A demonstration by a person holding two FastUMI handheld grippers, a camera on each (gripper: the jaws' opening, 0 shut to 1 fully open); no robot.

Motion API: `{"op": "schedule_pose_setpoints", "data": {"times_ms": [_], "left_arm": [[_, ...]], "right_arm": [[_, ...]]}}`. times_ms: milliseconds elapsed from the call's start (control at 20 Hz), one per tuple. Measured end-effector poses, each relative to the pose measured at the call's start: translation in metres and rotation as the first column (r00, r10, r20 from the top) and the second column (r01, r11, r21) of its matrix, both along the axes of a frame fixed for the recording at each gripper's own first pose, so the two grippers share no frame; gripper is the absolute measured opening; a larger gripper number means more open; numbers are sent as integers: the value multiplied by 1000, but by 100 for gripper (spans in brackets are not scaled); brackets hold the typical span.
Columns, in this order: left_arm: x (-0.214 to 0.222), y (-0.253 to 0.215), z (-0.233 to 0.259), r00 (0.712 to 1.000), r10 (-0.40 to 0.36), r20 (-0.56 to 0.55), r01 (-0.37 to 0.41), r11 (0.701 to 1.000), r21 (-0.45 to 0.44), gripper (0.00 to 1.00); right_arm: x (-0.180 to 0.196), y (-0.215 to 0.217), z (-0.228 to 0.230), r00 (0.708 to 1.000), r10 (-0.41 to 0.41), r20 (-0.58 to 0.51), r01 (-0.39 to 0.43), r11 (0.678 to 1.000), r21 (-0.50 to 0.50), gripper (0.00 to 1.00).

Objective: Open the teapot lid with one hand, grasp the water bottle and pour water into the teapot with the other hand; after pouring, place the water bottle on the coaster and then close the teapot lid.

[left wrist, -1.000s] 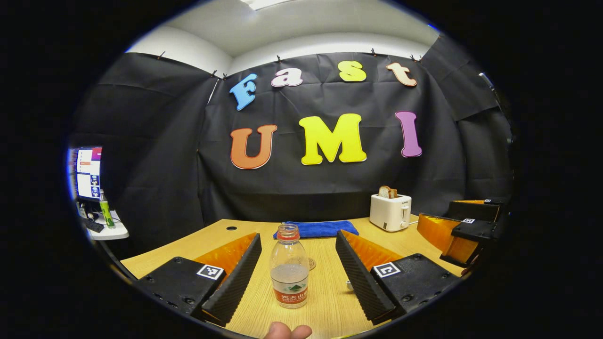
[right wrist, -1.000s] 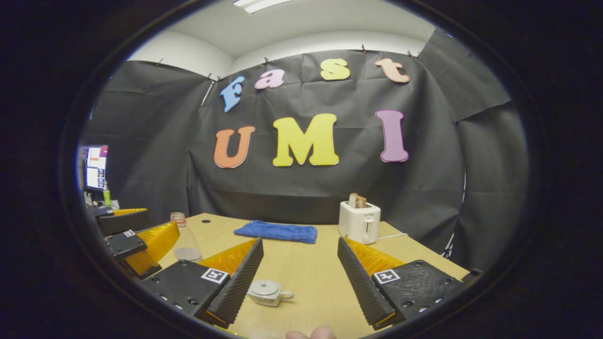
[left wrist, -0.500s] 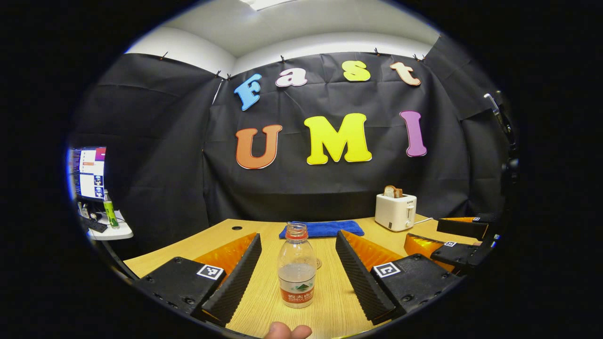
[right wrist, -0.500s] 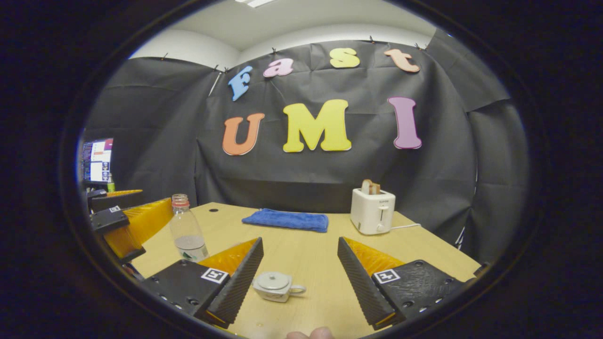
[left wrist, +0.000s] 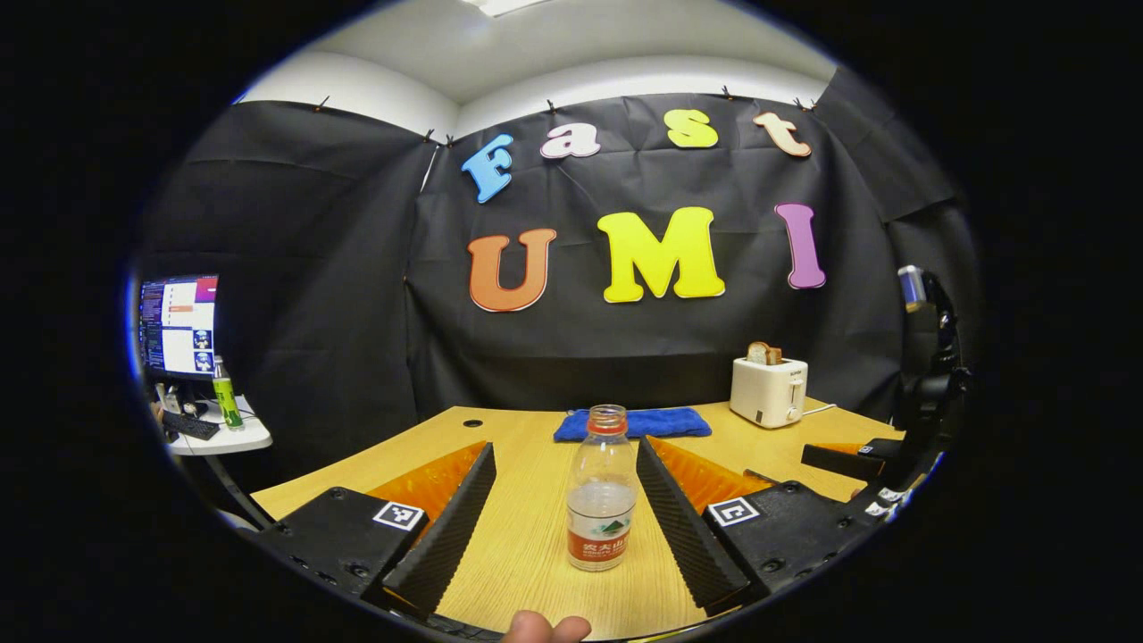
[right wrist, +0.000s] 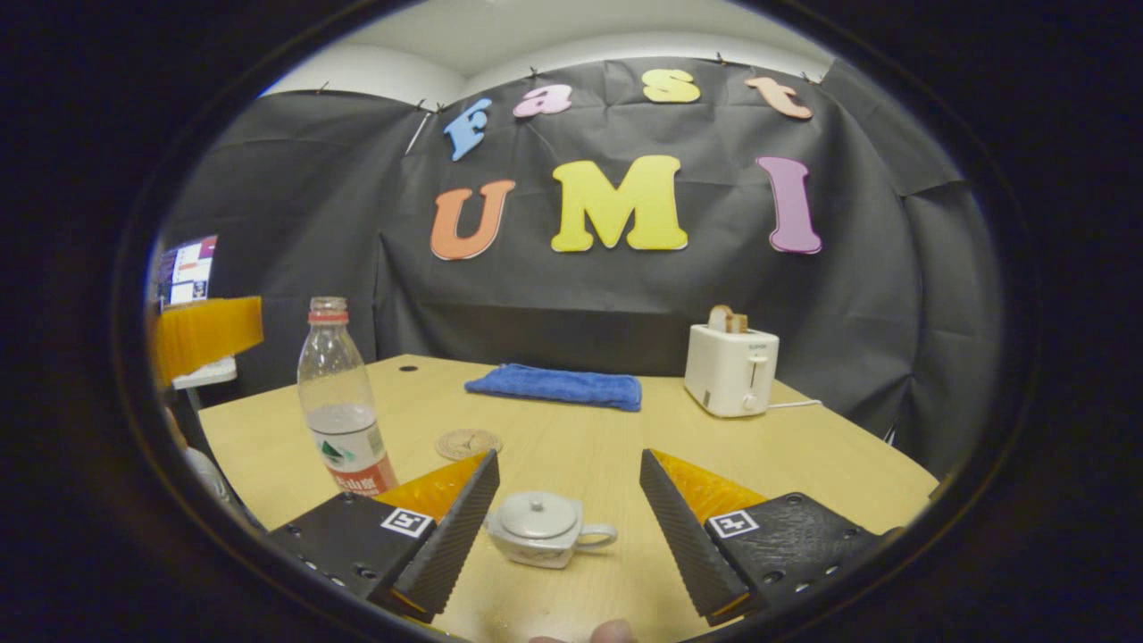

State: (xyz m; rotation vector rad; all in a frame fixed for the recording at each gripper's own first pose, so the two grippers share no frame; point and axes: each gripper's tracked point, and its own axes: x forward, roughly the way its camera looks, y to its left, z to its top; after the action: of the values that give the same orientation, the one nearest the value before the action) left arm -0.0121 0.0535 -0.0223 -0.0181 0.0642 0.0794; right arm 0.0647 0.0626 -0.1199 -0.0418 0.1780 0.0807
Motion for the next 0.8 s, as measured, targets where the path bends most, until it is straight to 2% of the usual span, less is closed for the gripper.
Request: {"op": "schedule_pose_setpoints", "data": {"times_ms": [150,250,350,450,500,550,600,700,800], "left_arm": [[-1,10,-7,999,24,-21,-24,1000,15,99],[-1,15,-12,999,35,-32,-34,999,28,99],[-1,16,-17,999,33,-42,-32,999,22,99],[0,15,-19,999,29,-43,-29,999,14,99],[0,16,-19,999,28,-42,-27,1000,13,99],[1,17,-20,999,29,-43,-28,999,16,99],[1,17,-20,999,29,-43,-28,999,16,99],[0,17,-21,999,28,-42,-28,1000,8,99],[1,19,-24,999,29,-44,-29,1000,3,99]], "right_arm": [[8,5,-13,1000,9,-22,-9,1000,-25,98],[12,5,-19,999,11,-33,-12,999,-33,90],[16,6,-28,998,25,-59,-26,999,-26,80],[19,12,-26,998,35,-52,-36,999,-21,63],[20,12,-26,998,37,-49,-39,999,-37,49],[21,14,-27,998,39,-53,-41,998,-46,43],[21,13,-29,998,34,-56,-36,998,-50,33],[22,13,-28,998,32,-60,-35,998,-55,23],[23,13,-30,998,30,-60,-34,997,-65,23]]}}
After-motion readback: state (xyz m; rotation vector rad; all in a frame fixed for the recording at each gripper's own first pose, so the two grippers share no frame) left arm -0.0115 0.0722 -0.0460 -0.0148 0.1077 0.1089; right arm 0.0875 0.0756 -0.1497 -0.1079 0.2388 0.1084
